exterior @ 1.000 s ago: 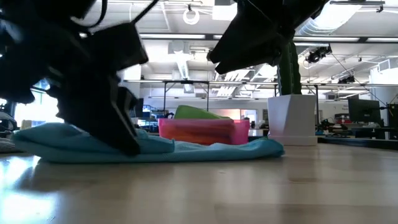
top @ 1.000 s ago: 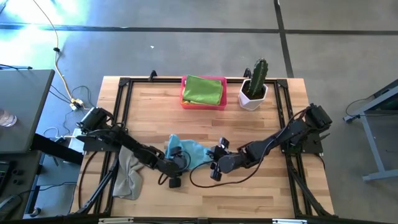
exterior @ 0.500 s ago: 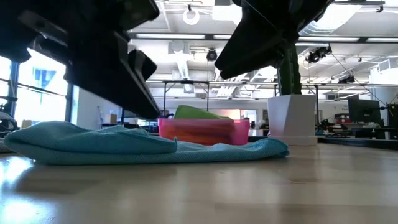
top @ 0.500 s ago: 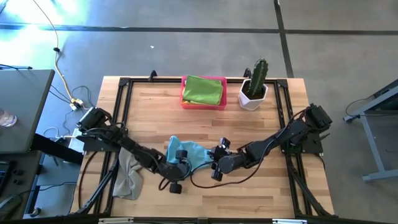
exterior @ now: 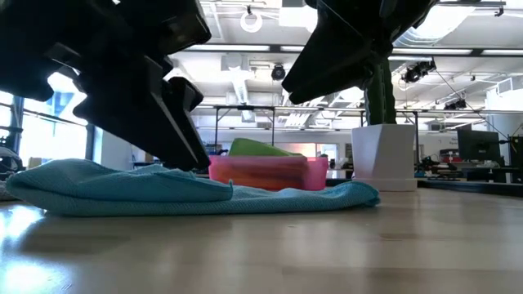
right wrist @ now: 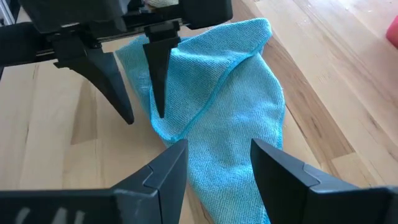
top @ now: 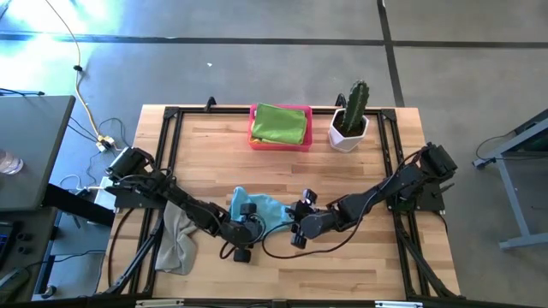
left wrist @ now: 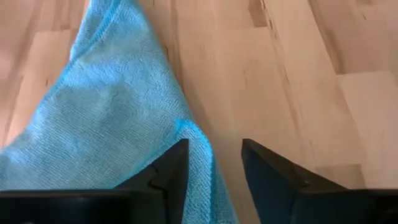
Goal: Fold microfiber towels
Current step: Fold the blue microfiber cloth on the table
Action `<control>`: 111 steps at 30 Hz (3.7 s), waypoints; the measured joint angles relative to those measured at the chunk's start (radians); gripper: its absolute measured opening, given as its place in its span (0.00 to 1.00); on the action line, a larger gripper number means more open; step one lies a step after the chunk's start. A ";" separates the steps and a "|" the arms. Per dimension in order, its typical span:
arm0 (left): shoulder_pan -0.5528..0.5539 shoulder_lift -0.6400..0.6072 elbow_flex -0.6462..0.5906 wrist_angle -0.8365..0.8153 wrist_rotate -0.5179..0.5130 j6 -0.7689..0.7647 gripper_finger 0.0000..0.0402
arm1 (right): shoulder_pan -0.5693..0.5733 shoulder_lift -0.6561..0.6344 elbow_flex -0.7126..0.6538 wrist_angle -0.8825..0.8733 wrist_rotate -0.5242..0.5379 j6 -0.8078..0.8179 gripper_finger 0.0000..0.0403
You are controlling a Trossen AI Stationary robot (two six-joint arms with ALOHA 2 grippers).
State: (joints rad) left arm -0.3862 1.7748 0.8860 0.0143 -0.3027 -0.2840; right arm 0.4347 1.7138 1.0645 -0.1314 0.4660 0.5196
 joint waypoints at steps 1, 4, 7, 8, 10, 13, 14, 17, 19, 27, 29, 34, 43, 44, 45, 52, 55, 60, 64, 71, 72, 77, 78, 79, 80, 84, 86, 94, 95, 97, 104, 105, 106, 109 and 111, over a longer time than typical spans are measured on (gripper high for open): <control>0.000 0.000 0.000 0.000 -0.004 0.005 0.36 | 0.000 0.000 0.000 0.000 0.000 0.000 0.41; 0.001 0.009 0.000 0.003 -0.002 -0.008 0.39 | 0.000 0.000 0.000 0.000 0.000 0.000 0.41; 0.002 0.021 0.000 0.002 0.001 -0.035 0.39 | 0.000 0.000 0.000 0.000 0.000 0.000 0.41; 0.002 0.028 0.000 0.004 0.000 -0.042 0.39 | 0.000 0.000 0.000 0.000 0.000 0.000 0.41; 0.002 0.045 0.000 -0.002 0.001 -0.051 0.39 | 0.000 0.000 0.000 0.000 0.000 0.000 0.41; 0.002 0.082 0.001 0.006 0.008 -0.077 0.37 | 0.000 0.000 0.000 0.000 0.000 0.001 0.41; 0.002 0.090 0.001 0.010 0.003 -0.081 0.35 | 0.000 0.000 0.000 0.001 0.000 0.001 0.41; 0.000 0.106 0.004 0.022 -0.004 -0.080 0.28 | 0.000 0.000 0.000 0.001 0.000 0.001 0.41; 0.001 0.108 0.004 0.025 -0.010 -0.080 0.22 | 0.000 0.000 0.000 0.000 0.000 0.001 0.41; 0.002 0.106 0.001 0.059 -0.022 -0.083 0.02 | 0.000 0.000 0.000 0.000 0.000 0.003 0.41; -0.002 0.108 0.008 0.057 -0.018 -0.083 0.02 | 0.000 0.000 0.000 0.000 0.000 0.007 0.41; -0.015 0.109 0.061 0.057 -0.010 -0.062 0.01 | 0.000 0.000 0.000 0.000 0.000 0.004 0.41; -0.007 0.108 0.220 -0.106 -0.010 0.008 0.00 | 0.008 0.000 0.000 0.001 -0.001 -0.135 0.41; -0.006 0.108 0.241 -0.127 -0.011 0.008 0.00 | 0.012 0.000 0.000 0.000 0.000 -0.167 0.41; -0.007 0.108 0.261 -0.154 -0.011 0.008 0.00 | 0.018 0.000 0.000 0.000 0.000 -0.194 0.41; -0.022 0.101 0.392 -0.374 0.020 -0.042 0.00 | 0.084 -0.055 0.001 0.027 0.011 -0.232 0.41; -0.029 0.061 0.428 -0.380 0.083 -0.017 0.00 | 0.101 -0.073 0.002 -0.005 0.037 -0.230 0.41; -0.037 -0.071 0.445 -0.396 0.146 0.036 0.00 | 0.112 -0.113 0.001 -0.047 0.028 -0.211 0.41; -0.026 -0.195 0.447 -0.398 0.127 0.080 0.00 | 0.117 -0.144 0.001 -0.035 0.024 -0.214 0.41; 0.000 -0.303 0.446 -0.401 0.113 0.123 0.00 | 0.109 -0.148 0.001 0.021 0.021 -0.214 0.41; 0.006 -0.307 0.446 -0.406 0.113 0.126 0.00 | 0.108 -0.148 0.001 0.042 0.021 -0.215 0.41; 0.037 -0.302 0.445 -0.434 0.139 0.157 0.00 | 0.111 -0.149 0.001 0.114 0.044 -0.275 0.41; 0.044 -0.295 0.446 -0.438 0.153 0.157 0.00 | 0.112 -0.149 0.001 0.120 0.067 -0.291 0.41; 0.050 -0.289 0.444 -0.452 0.164 0.157 0.00 | 0.112 -0.149 0.001 0.128 0.091 -0.297 0.41; 0.054 -0.288 0.436 -0.462 0.169 0.157 0.00 | 0.112 -0.149 0.001 0.134 0.115 -0.304 0.41; 0.060 -0.278 0.416 -0.438 0.171 0.157 0.00 | 0.099 -0.149 0.001 0.141 0.137 -0.303 0.41; 0.060 -0.277 0.413 -0.437 0.171 0.161 0.00 | 0.095 -0.148 0.001 0.162 0.127 -0.314 0.41; 0.061 -0.265 0.416 -0.363 0.196 0.215 0.00 | 0.096 -0.148 0.001 0.293 0.128 -0.418 0.41; 0.061 -0.261 0.416 -0.357 0.197 0.217 0.00 | 0.096 -0.149 0.001 0.304 0.127 -0.425 0.41; 0.061 -0.257 0.414 -0.356 0.197 0.218 0.00 | 0.096 -0.148 0.001 0.326 0.127 -0.435 0.41; 0.077 -0.239 0.416 -0.325 0.185 0.236 0.00 | 0.096 -0.148 0.001 0.362 0.047 -0.429 0.41; 0.081 -0.237 0.416 -0.325 0.186 0.236 0.00 | 0.100 -0.148 0.001 0.361 0.042 -0.425 0.41; 0.081 -0.235 0.416 -0.331 0.187 0.236 0.00 | 0.104 -0.148 0.001 0.359 0.040 -0.424 0.41; 0.081 -0.234 0.415 -0.329 0.191 0.236 0.00 | 0.111 -0.148 0.000 0.360 0.039 -0.426 0.41; 0.081 -0.229 0.415 -0.329 0.191 0.234 0.00 | 0.111 -0.148 0.000 0.360 0.038 -0.433 0.41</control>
State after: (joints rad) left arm -0.3053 1.5462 1.3014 -0.3144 -0.1116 -0.0501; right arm 0.5453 1.5654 1.0649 0.2287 0.5037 0.0871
